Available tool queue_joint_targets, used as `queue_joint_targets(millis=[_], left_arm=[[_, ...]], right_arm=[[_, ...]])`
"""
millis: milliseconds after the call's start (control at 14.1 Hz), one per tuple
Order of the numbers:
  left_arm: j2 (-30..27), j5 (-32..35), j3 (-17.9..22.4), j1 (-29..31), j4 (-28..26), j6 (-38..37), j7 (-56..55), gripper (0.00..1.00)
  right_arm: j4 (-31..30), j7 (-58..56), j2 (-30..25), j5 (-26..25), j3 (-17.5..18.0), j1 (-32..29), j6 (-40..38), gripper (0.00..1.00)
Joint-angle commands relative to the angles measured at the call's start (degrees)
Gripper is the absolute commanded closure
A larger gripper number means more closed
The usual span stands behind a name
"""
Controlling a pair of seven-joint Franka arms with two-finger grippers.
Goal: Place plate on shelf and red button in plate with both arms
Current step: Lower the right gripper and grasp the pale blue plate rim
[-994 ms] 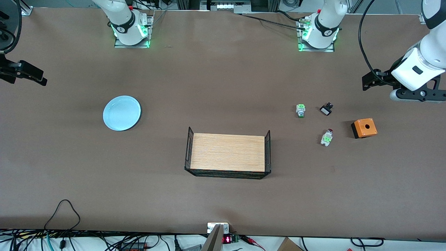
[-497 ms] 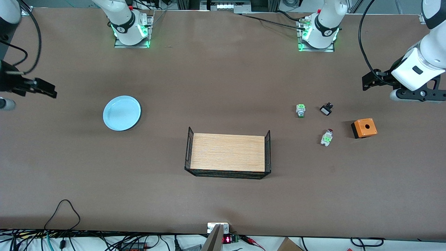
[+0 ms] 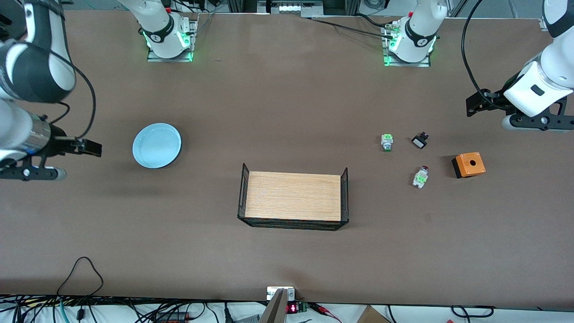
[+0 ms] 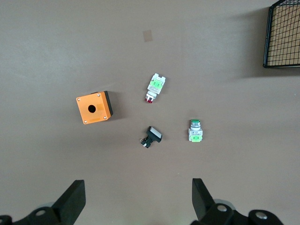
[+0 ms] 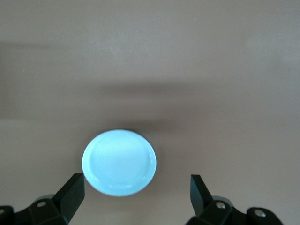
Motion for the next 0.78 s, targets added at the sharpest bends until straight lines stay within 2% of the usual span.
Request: queue_joint_targets(millis=[0,355,710], left_arm=[[-0.1,0.8,0.0,0.1,0.9,-0.9,0.4,0.0],[-0.1,0.8,0.1,0.1,0.9,-1.0,0.5,0.0],[-0.1,0.8,0.0,0.0,0.9,-1.0,0.4,0.0]], right_arm=[[-4.7,1.6,0.9,-0.7,-0.2,0.3,6.8,0.0],[-16.2,1.7,0.1,2.6,-0.1,-0.1,18.5,0.0],[-31.9,1.2,-3.6,2.9,-0.1,-2.2,29.8,0.0]])
